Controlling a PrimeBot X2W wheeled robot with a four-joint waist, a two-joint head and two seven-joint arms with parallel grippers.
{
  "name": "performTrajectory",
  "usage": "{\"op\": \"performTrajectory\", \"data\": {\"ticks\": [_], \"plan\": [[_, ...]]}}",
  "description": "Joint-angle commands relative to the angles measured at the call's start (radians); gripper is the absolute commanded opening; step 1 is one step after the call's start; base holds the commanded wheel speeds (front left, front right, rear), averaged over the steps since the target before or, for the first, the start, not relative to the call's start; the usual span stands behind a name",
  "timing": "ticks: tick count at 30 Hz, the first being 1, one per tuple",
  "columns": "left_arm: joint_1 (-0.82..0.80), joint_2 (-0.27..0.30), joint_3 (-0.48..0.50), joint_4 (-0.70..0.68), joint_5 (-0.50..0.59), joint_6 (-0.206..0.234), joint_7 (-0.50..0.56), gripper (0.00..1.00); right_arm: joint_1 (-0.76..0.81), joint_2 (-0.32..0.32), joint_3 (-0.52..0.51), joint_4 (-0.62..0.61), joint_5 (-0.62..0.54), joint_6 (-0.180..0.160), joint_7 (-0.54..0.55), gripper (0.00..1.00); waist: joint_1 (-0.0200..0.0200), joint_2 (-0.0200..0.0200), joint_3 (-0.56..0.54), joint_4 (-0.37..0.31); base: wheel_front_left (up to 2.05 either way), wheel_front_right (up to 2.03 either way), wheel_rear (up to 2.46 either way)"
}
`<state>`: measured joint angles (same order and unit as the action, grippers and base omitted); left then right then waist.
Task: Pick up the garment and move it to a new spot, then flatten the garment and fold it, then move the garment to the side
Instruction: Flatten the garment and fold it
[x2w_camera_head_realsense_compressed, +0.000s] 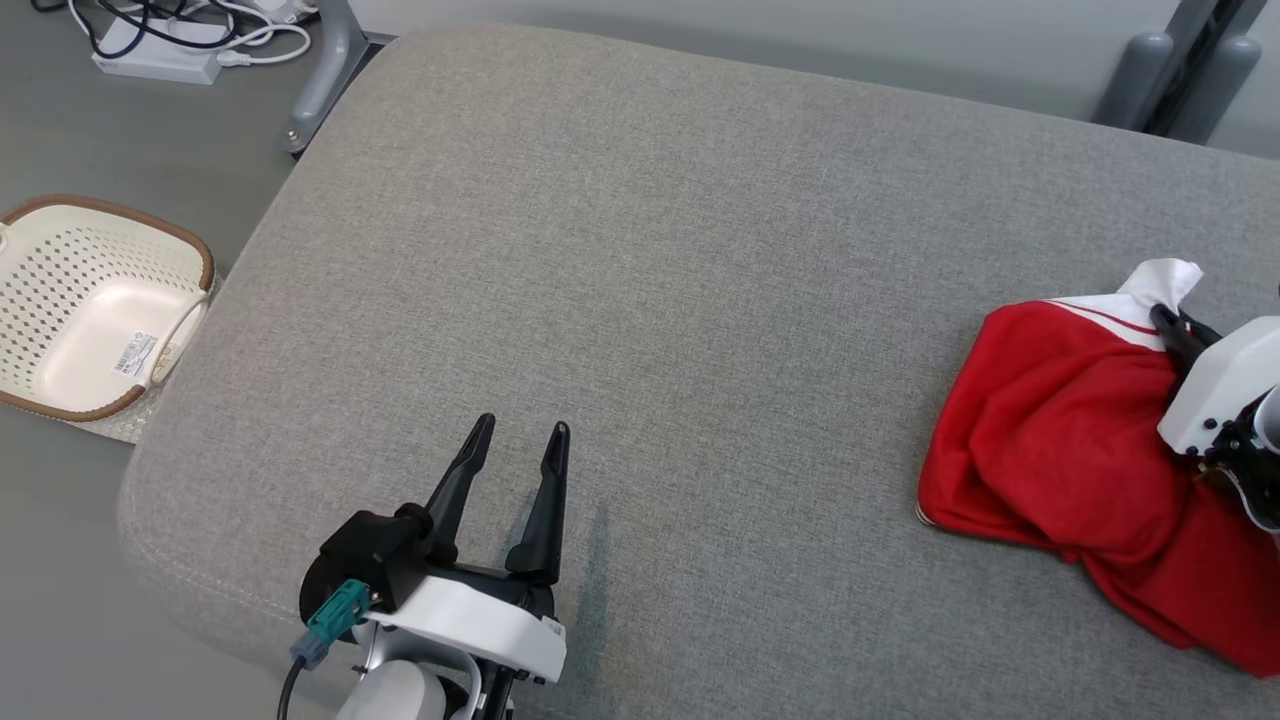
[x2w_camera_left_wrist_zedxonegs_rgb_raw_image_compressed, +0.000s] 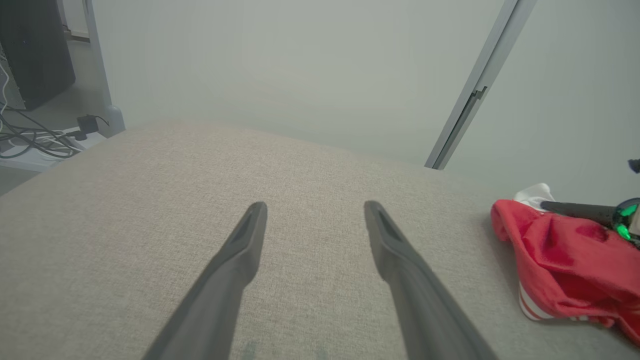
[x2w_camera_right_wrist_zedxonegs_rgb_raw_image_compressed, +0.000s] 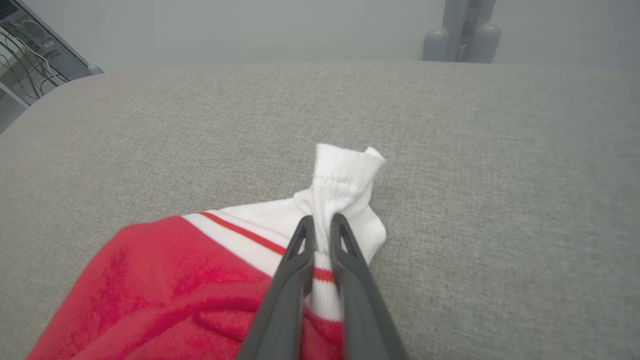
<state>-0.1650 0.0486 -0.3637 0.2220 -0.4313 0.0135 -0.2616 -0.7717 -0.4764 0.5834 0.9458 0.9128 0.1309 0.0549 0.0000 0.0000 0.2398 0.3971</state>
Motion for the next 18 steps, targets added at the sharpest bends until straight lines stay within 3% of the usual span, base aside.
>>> {"op": "performTrajectory", "data": {"ticks": [1, 7, 9, 13, 18], "plan": [[-0.012, 0.004, 0.002, -0.003, 0.001, 0.006, -0.003, 1.0, -0.016, -0.011, 0.008, -0.007, 0.017, 0.0, -0.028, 0.0, 0.0, 0.0, -0.004, -0.005, 0.0, 0.0, 0.0], [-0.004, 0.004, 0.007, 0.007, 0.011, 0.005, -0.003, 1.0, -0.074, -0.047, 0.035, 0.02, 0.022, 0.0, -0.187, 0.0, 0.0, 0.0, -0.033, -0.034, 0.0, 0.0, 0.0], [0.002, 0.004, 0.003, 0.016, 0.01, 0.002, -0.003, 1.0, -0.137, -0.065, 0.044, 0.055, -0.008, 0.0, -0.271, 0.0, 0.0, 0.0, -0.058, -0.047, 0.0, 0.0, 0.0], [0.012, 0.004, -0.005, 0.021, 0.002, 0.001, -0.003, 1.0, -0.239, -0.096, 0.047, 0.083, -0.091, 0.0, -0.319, 0.0, 0.0, 0.0, -0.095, -0.051, 0.0, 0.0, 0.0], [0.028, 0.004, 0.0, 0.019, 0.001, 0.005, -0.003, 1.0, -0.294, -0.082, -0.018, -0.099, -0.224, 0.0, -0.322, 0.0, 0.0, 0.0, -0.13, -0.048, 0.0, 0.0, 0.0]]}}
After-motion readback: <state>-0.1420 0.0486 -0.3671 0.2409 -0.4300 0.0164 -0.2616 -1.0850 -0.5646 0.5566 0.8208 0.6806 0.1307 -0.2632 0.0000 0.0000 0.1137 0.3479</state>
